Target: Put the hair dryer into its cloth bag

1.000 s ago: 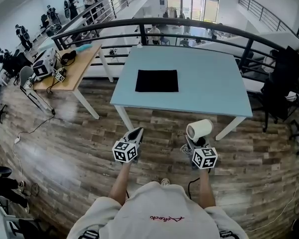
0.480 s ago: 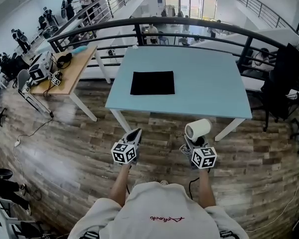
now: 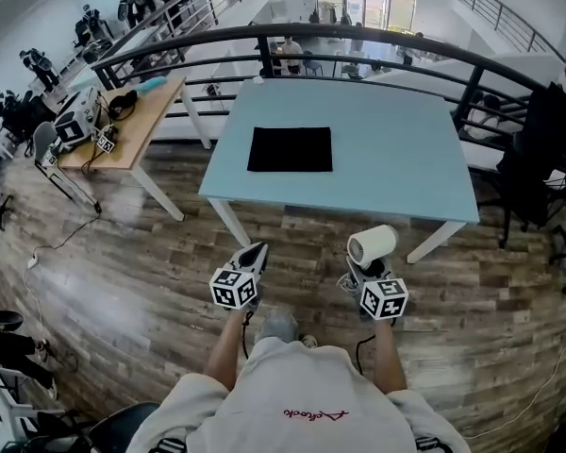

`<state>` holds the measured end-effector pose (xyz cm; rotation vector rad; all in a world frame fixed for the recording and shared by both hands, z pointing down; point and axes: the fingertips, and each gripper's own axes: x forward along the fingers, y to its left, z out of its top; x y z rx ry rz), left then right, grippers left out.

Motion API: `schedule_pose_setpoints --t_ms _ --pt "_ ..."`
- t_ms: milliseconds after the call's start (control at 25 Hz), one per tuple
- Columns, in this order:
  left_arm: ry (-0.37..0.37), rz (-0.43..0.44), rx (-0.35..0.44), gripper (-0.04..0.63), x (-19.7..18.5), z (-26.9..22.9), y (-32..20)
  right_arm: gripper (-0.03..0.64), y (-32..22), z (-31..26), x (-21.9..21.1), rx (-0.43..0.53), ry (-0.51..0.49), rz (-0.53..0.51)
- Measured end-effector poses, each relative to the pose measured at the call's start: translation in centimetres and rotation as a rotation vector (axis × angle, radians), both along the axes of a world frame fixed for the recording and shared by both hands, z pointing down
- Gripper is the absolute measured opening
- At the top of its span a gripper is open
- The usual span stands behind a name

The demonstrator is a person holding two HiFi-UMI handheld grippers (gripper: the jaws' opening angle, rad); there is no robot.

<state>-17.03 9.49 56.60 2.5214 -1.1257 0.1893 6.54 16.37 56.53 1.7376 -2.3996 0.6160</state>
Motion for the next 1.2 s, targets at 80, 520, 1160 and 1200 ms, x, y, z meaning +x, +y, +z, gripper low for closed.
schedule_pose_setpoints --t_ms 80,520,1160,1200 --pt "0.0 0.0 -0.001 0.006 0.1 0.2 -0.1 0.216 -0.1 0.2 0.0 -0.002 0.003 -0.005" --pt "0.009 0.008 0.007 0.006 1.2 0.3 -2.9 0.216 -2.9 0.0 0.8 0.007 0.011 -0.013" --pt "0.041 -0.006 -0.005 0.008 1.0 2.6 -10.8 0.216 -11.0 1.5 1.1 0.005 0.013 0.001" --pt "0.043 -0.007 -0.005 0.006 1.0 2.6 -11.7 0.216 -11.9 1.4 1.1 0.006 0.017 -0.001"
